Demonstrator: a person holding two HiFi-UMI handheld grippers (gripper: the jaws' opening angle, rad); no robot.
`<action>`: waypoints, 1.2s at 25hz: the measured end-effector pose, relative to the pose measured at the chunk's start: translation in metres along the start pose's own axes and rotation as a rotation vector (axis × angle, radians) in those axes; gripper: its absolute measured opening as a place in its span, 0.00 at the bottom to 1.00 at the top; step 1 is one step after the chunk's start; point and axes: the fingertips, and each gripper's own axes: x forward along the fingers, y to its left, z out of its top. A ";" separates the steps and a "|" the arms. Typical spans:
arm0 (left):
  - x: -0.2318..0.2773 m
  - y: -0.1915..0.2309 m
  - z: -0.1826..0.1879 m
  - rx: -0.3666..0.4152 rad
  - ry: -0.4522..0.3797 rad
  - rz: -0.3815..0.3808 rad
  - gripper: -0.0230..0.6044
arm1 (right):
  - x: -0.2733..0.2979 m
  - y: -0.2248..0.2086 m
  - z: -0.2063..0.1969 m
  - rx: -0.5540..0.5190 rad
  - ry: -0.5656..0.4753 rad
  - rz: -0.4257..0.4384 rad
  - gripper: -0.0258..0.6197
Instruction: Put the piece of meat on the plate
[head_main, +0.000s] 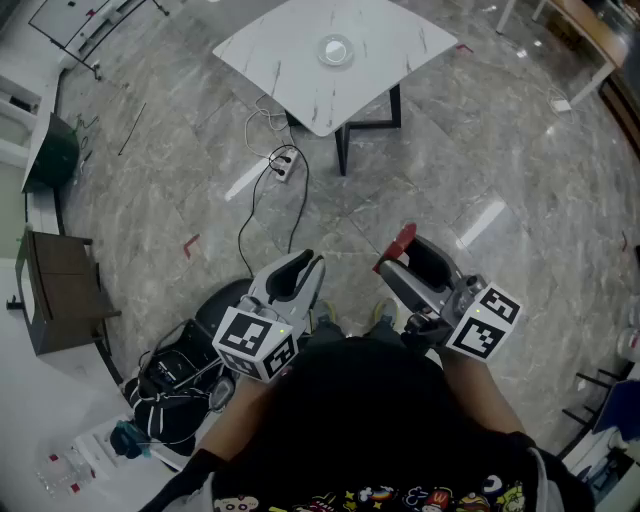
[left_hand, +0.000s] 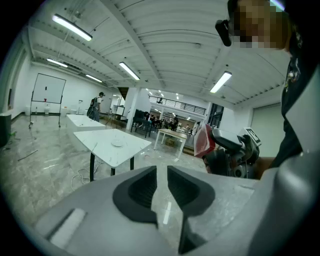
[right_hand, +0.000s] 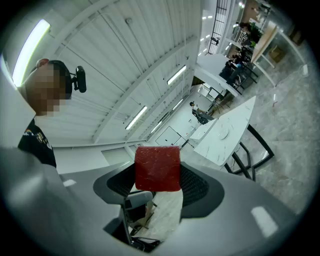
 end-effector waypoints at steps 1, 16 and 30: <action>-0.005 0.003 0.002 0.011 0.000 -0.013 0.14 | 0.005 0.006 -0.004 -0.014 0.001 -0.011 0.51; -0.081 0.077 -0.009 0.034 0.026 -0.152 0.13 | 0.071 0.048 -0.091 -0.081 -0.006 -0.233 0.51; -0.061 0.048 -0.023 0.023 0.055 -0.131 0.13 | 0.046 0.031 -0.082 -0.062 0.015 -0.212 0.51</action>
